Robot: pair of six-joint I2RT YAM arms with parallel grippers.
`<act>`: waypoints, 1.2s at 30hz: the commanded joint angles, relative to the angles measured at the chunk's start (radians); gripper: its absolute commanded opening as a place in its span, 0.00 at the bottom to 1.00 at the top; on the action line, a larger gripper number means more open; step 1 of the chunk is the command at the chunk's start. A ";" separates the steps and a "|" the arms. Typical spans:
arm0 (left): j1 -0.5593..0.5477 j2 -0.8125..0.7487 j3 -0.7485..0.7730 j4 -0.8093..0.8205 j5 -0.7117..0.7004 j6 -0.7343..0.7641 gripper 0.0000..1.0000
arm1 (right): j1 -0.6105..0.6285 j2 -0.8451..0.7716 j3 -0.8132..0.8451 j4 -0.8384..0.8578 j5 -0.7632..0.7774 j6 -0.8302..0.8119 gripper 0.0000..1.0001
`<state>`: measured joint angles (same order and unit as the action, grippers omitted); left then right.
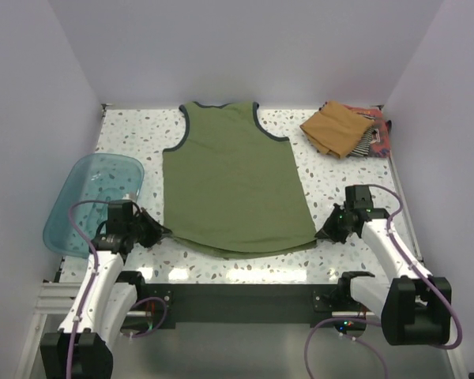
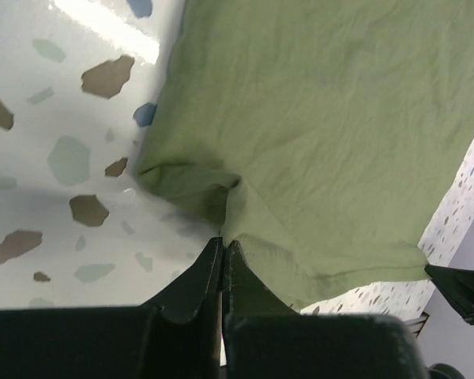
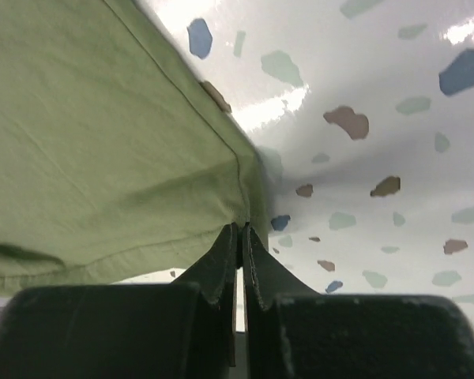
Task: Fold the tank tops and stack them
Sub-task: Flatten the tank top out
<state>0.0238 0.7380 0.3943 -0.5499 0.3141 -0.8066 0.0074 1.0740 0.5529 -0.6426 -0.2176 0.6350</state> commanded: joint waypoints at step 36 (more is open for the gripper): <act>-0.001 0.176 0.601 -0.162 -0.236 0.148 0.59 | 0.885 0.013 0.412 -0.071 0.477 0.376 0.56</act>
<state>0.0231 0.8253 0.8944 -0.8165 0.1505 -0.6704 0.6952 0.9909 0.9016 -0.8448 0.0460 0.8352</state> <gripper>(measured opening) 0.595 0.564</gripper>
